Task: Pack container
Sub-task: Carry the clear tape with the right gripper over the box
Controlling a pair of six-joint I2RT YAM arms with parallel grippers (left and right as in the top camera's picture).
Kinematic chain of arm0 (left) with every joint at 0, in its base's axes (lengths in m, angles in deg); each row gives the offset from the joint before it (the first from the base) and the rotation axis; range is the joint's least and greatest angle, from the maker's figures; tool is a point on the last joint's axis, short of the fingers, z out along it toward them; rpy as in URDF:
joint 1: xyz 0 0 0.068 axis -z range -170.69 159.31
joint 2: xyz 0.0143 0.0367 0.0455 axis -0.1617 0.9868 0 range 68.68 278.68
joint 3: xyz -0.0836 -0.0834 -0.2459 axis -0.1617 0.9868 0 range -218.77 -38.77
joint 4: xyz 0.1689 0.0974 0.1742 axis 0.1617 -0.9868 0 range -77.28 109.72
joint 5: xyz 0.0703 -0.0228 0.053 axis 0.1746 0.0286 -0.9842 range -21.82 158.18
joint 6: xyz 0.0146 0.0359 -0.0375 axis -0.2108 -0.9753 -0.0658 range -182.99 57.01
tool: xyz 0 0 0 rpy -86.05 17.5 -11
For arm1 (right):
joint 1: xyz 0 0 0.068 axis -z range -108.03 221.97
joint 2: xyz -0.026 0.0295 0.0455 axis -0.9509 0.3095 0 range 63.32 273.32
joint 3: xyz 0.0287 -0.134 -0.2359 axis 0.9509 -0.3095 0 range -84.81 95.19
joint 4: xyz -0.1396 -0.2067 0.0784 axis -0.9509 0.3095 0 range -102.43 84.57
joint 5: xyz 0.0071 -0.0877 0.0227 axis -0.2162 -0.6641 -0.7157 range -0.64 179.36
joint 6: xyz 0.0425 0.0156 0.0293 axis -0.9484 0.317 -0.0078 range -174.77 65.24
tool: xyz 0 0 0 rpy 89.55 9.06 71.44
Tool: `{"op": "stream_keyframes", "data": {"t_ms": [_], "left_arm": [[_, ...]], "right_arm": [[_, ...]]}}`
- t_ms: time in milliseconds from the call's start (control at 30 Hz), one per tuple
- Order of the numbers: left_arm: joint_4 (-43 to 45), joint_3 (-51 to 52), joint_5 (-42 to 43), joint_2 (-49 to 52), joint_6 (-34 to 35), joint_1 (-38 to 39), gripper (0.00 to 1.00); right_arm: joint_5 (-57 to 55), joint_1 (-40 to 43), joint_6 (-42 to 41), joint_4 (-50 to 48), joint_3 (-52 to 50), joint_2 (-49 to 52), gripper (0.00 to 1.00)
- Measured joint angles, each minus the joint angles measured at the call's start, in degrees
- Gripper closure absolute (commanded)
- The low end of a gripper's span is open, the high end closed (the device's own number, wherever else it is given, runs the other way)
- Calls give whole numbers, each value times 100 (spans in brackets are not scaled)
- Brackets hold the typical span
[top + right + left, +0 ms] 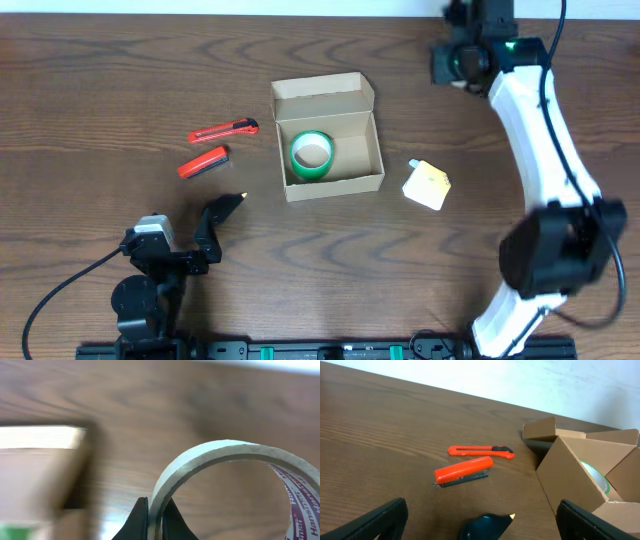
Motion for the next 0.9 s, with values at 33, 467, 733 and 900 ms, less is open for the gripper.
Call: {"op": "stream_keyframes", "data": {"t_ms": [33,467,733,900], "left_arm": [[0,0,0,0,0,0,5],[0,0,0,0,0,0,5],[0,0,0,0,0,0,5],[0,0,0,0,0,0,5]], "right_arm": [[39,-219,0,59,39,-173,99],[286,-2490,-170,656,35,186,99],[291,-3049,-616,929,-28,404,99],[275,-3268,-831,699,-208,409,99]]}}
